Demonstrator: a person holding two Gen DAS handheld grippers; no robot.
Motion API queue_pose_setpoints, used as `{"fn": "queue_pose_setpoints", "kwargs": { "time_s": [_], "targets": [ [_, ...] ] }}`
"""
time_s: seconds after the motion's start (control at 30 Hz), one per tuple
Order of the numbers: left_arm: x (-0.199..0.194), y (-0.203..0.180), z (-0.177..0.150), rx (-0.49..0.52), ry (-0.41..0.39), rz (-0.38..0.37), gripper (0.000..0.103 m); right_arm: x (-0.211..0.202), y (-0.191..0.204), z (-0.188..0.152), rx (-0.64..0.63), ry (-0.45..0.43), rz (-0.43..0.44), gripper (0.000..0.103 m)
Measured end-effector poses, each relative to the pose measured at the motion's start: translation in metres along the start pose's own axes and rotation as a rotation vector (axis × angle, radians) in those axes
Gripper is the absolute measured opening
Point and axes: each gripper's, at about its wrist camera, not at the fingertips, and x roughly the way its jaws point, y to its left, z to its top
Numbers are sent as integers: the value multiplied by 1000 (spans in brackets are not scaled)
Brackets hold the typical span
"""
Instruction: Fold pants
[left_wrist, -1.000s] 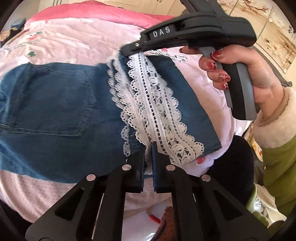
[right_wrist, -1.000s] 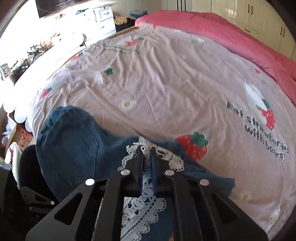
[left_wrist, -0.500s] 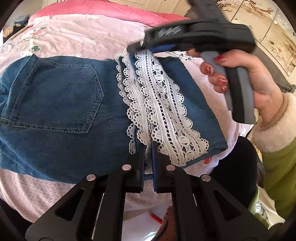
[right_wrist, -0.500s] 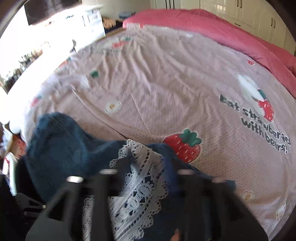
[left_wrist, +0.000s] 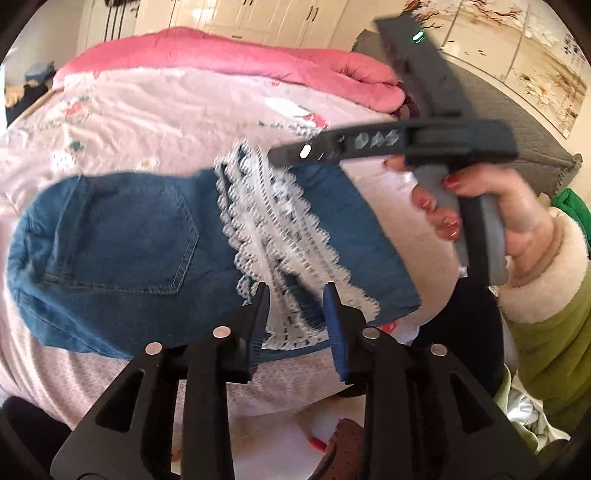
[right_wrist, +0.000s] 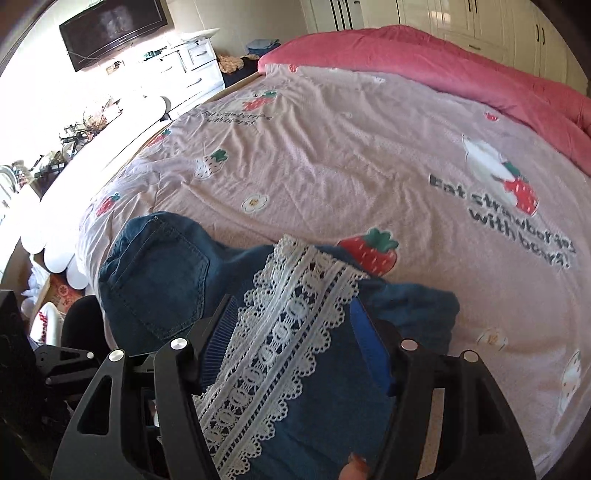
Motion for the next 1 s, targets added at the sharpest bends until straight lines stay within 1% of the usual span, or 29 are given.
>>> {"fn": "queue_pose_setpoints", "kwargs": {
  "time_s": [0.03, 0.17, 0.23, 0.3, 0.43, 0.6, 0.67, 0.7, 0.73, 0.77, 0.83, 0.87, 0.9, 0.97, 1.0],
  "targets": [
    [-2, -4, 1, 9, -6, -9, 27, 2, -2, -1, 11, 7, 11, 63],
    [1, -24, -1, 64, -3, -33, 28, 10, -4, -3, 27, 31, 33, 63],
    [10, -32, -4, 94, 17, -50, 28, 16, -4, -3, 26, 44, 44, 63],
    [21, -36, -8, 102, 41, -49, 28, 23, -3, -3, 27, 57, 48, 63],
    [51, -28, -20, 70, 126, -22, 28, 42, -3, -6, 29, 103, 29, 63],
    [52, -20, -20, 36, 118, -54, 28, 49, -3, -9, 26, 112, 19, 63],
    [43, -15, -21, 23, 102, -68, 28, 41, -1, -6, 25, 94, 20, 63],
    [37, -12, -21, 20, 93, -68, 29, 32, 3, -4, 15, 70, 28, 63],
    [29, -5, -21, 10, 76, -56, 36, 26, 5, -1, 4, 52, 34, 63],
    [19, 3, -21, -8, 55, -37, 42, 19, 9, 2, -9, 34, 39, 65],
    [0, 22, -19, -46, 10, 14, 45, 8, 20, 9, -44, 1, 50, 68],
    [-8, 31, -18, -63, -12, 41, 49, 7, 23, 11, -54, -4, 54, 69],
    [-20, 44, -18, -90, -39, 84, 51, 7, 30, 16, -69, -5, 62, 70],
    [-35, 63, -20, -134, -68, 145, 61, 11, 42, 23, -95, -2, 74, 72],
    [-43, 73, -22, -158, -82, 175, 64, 14, 47, 27, -107, 1, 77, 73]
  ]
}}
